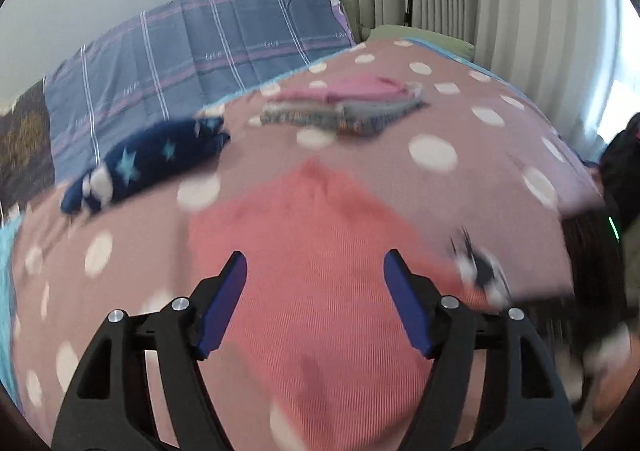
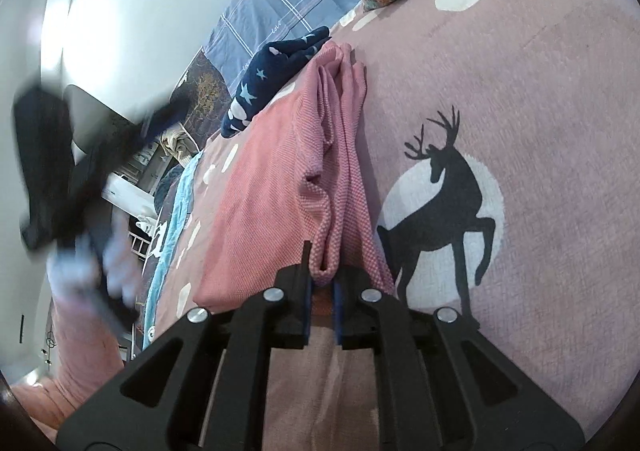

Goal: Fold small clothes

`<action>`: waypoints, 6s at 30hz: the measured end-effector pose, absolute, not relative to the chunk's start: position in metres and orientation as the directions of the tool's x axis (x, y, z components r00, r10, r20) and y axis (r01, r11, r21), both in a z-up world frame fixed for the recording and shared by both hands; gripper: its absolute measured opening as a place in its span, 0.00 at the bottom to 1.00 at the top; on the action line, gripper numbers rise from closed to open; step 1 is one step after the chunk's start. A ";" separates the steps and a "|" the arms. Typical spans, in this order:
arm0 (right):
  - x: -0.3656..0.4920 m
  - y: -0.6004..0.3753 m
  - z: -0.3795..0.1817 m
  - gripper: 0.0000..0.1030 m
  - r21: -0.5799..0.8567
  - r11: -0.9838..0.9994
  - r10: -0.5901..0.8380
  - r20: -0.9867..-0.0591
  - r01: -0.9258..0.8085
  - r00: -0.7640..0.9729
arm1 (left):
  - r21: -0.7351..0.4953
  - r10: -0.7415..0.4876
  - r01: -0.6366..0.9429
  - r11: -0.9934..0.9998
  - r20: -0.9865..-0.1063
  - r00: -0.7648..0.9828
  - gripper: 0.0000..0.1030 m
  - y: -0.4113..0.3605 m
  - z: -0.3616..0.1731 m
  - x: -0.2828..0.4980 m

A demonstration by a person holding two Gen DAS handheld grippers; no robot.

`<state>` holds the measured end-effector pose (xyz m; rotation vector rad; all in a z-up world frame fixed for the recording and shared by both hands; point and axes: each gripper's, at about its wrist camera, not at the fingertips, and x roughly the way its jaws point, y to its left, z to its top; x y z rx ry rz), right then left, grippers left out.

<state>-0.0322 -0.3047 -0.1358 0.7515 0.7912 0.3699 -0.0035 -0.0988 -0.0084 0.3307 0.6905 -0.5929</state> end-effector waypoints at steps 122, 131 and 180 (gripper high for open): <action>0.065 -0.306 -0.100 0.57 0.411 0.896 0.430 -0.707 -0.169 0.562 | -0.034 -0.341 0.476 0.879 -0.741 0.579 0.72 -0.054 -0.080 0.028; 0.090 -0.319 -0.108 0.59 0.589 0.792 0.581 -0.650 -0.159 0.490 | -0.228 -0.457 0.459 0.859 -0.746 0.485 0.72 -0.041 -0.090 0.073; 0.085 -0.275 -0.054 0.25 0.448 0.820 0.565 -0.543 -0.355 0.621 | 0.013 -0.467 0.586 0.810 -0.592 0.657 0.30 -0.092 -0.033 0.076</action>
